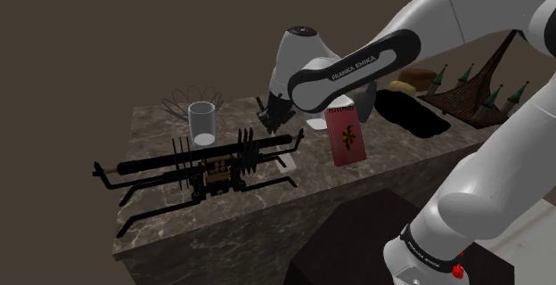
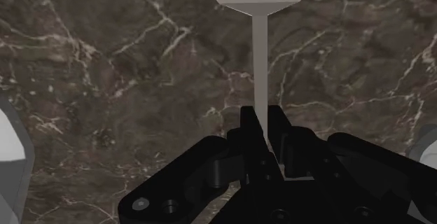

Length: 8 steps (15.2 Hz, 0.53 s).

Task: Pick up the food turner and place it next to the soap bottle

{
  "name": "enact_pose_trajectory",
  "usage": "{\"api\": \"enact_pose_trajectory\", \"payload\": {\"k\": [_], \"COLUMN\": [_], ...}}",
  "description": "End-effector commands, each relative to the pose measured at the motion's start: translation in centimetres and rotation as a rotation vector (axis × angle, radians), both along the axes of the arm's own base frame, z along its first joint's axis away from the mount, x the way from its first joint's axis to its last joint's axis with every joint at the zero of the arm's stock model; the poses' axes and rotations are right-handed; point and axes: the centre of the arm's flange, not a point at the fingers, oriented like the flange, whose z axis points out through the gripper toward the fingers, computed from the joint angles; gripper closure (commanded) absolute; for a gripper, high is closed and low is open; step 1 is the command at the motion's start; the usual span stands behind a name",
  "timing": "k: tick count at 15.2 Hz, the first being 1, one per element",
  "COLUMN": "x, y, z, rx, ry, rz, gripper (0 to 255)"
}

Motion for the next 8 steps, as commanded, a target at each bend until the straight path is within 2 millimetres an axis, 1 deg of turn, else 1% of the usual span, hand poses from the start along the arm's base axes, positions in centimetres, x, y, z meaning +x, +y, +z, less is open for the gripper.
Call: {"api": "enact_pose_trajectory", "payload": {"k": [1,8], "x": [0.0,0.0], "y": [0.0,0.0], "z": [1.1,4.8], "rx": [0.000,0.000], "ry": [0.000,0.000], "rz": [0.000,0.000], "gripper": [255,255]}}
